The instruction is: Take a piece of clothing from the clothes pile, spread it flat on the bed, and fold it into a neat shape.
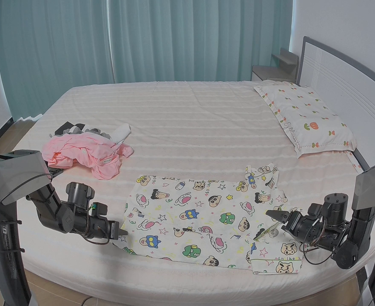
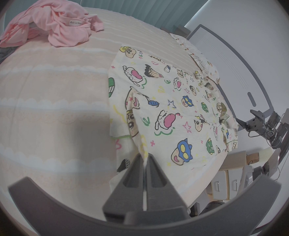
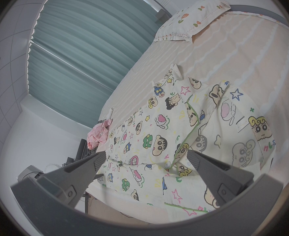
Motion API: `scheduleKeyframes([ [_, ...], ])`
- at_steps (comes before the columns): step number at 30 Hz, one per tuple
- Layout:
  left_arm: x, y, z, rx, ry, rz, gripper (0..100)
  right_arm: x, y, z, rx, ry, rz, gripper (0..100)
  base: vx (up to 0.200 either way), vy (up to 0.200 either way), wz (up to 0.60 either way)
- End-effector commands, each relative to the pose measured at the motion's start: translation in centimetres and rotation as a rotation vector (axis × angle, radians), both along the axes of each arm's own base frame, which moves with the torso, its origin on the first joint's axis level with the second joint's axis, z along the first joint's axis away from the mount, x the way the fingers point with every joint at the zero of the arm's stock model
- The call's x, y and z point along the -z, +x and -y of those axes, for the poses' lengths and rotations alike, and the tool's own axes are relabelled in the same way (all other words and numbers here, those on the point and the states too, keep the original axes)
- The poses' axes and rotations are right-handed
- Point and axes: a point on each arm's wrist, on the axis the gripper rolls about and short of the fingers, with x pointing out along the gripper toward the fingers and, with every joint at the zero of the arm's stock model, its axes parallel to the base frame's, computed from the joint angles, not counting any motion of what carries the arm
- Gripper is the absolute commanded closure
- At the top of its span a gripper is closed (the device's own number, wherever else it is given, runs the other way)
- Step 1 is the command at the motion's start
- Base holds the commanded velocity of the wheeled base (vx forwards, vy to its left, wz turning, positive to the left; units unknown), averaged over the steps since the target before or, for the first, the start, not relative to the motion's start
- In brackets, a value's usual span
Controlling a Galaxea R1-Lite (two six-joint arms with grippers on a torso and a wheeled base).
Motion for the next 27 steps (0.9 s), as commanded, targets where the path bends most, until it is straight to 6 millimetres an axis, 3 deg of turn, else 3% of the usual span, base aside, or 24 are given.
scheduleKeyframes([
  [1,-0.2,-0.6,-0.4,-0.018,0.017,-0.006,100,0.0,0.0,0.0,-0.001,0.0,-0.001,0,0.0,0.0,0.0],
  [12,-0.8,-2.5,-0.4,-0.031,0.05,-0.033,100,0.0,0.0,0.0,-0.001,0.0,-0.001,0,0.0,0.0,0.0],
  [27,-1.7,-3.3,-0.5,-0.042,0.1,-0.078,100,0.1,0.0,0.0,0.001,-0.001,-0.002,0,0.0,0.0,0.0],
])
